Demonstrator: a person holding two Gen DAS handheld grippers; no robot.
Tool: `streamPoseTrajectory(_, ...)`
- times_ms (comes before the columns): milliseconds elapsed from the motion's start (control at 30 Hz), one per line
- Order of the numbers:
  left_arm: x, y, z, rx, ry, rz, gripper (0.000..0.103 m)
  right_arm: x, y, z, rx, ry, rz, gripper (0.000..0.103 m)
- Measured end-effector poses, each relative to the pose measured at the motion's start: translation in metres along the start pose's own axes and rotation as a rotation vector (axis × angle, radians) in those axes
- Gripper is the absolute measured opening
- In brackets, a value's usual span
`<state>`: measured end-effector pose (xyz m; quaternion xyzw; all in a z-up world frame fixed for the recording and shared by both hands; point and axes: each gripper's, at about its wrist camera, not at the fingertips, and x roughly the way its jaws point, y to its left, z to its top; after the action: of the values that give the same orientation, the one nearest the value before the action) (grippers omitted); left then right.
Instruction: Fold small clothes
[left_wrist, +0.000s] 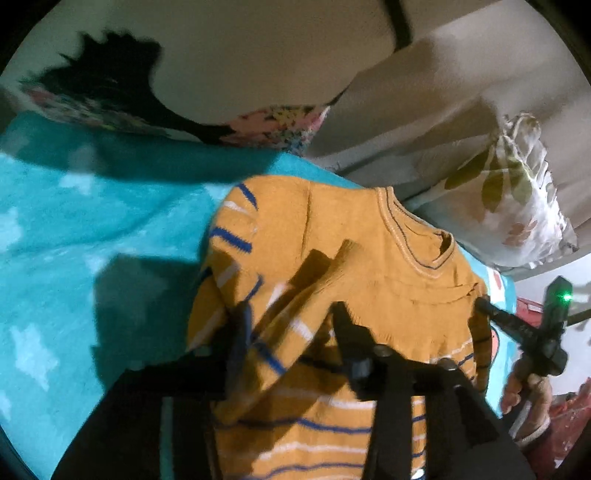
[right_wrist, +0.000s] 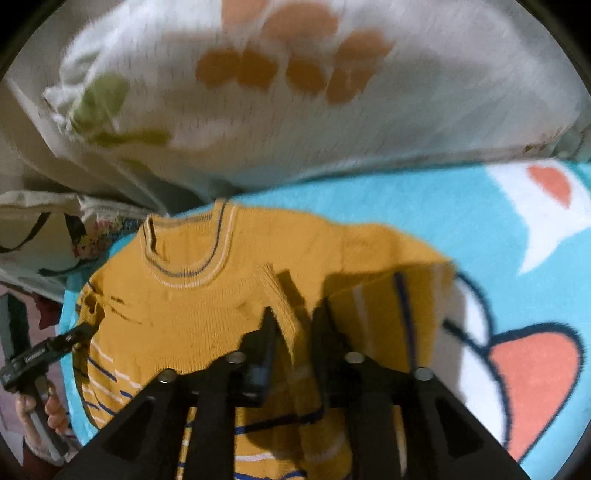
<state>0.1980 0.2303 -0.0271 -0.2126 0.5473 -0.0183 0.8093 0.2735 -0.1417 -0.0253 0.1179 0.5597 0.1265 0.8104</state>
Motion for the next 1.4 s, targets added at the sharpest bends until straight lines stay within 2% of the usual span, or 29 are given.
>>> streamPoseTrajectory(67, -0.016, -0.007, -0.009, 0.024, -0.034, 0.075, 0.061, -0.014, -0.002, 0.003, 0.008, -0.039, -0.015, 0.032)
streamPoseTrajectory(200, -0.035, -0.026, -0.027, 0.077, -0.066, 0.17, 0.061, -0.045, -0.008, 0.002, 0.019, -0.089, -0.021, 0.037)
streamPoseTrajectory(367, -0.068, -0.053, -0.066, 0.153, -0.13, 0.264, 0.062, -0.074, -0.009, -0.019, -0.013, -0.1, -0.018, 0.038)
streamPoseTrajectory(667, -0.1, -0.088, -0.138, 0.18, -0.177, 0.312, 0.065, -0.094, 0.001, -0.088, -0.079, -0.083, -0.033, 0.041)
streamPoseTrajectory(900, -0.106, -0.115, -0.179, 0.219, -0.192, 0.338, 0.066, -0.105, -0.005, -0.138, -0.102, -0.066, -0.036, 0.041)
streamPoseTrajectory(1133, -0.11, -0.131, -0.208, 0.237, -0.192, 0.352, 0.067, -0.117, -0.026, -0.176, -0.077, -0.051, -0.028, 0.044)
streamPoseTrajectory(1400, -0.11, -0.14, -0.235, 0.227, -0.176, 0.376, 0.067, -0.12, -0.048, -0.199, -0.055, -0.031, -0.017, 0.045)
